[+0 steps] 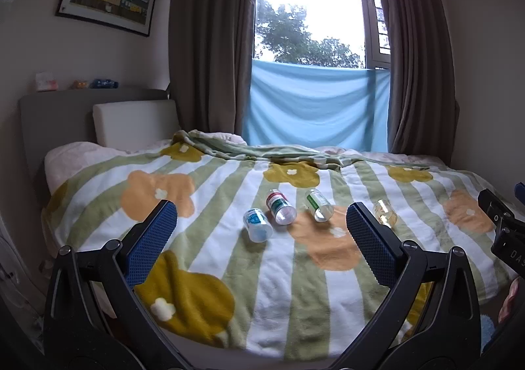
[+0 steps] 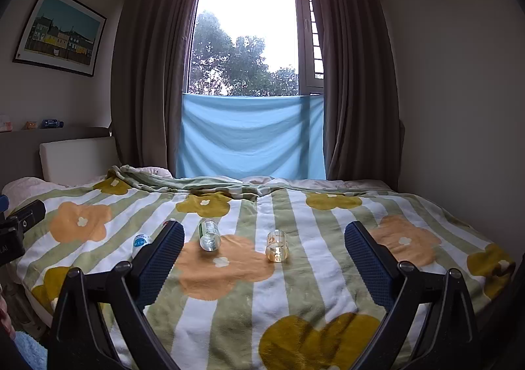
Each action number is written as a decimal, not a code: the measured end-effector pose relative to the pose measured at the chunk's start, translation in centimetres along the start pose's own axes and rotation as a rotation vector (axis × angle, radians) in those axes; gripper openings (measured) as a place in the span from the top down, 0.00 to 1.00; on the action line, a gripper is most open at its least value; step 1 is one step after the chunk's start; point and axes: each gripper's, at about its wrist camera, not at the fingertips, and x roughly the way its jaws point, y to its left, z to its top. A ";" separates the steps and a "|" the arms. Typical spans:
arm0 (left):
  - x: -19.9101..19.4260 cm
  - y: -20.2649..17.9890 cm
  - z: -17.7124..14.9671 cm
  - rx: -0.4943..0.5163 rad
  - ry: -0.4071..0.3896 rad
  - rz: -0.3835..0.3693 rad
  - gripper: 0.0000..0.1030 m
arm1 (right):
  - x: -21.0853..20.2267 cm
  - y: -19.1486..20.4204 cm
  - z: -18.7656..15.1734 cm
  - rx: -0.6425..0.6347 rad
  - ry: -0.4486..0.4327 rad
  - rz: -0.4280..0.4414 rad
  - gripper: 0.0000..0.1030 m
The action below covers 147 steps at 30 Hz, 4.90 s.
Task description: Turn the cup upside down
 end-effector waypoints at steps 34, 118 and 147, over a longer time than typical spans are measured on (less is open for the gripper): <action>0.2 -0.9 -0.4 0.027 0.006 -0.025 0.00 | -0.1 -0.4 0.0 0.019 0.007 -0.010 0.05; 23.7 -3.8 -6.6 0.203 0.586 -0.165 0.00 | 41.4 -2.5 -3.3 -0.063 0.974 0.266 0.45; 15.6 -0.2 -8.7 0.125 0.589 -0.160 0.00 | 29.6 10.4 -12.7 -0.059 1.071 0.445 0.45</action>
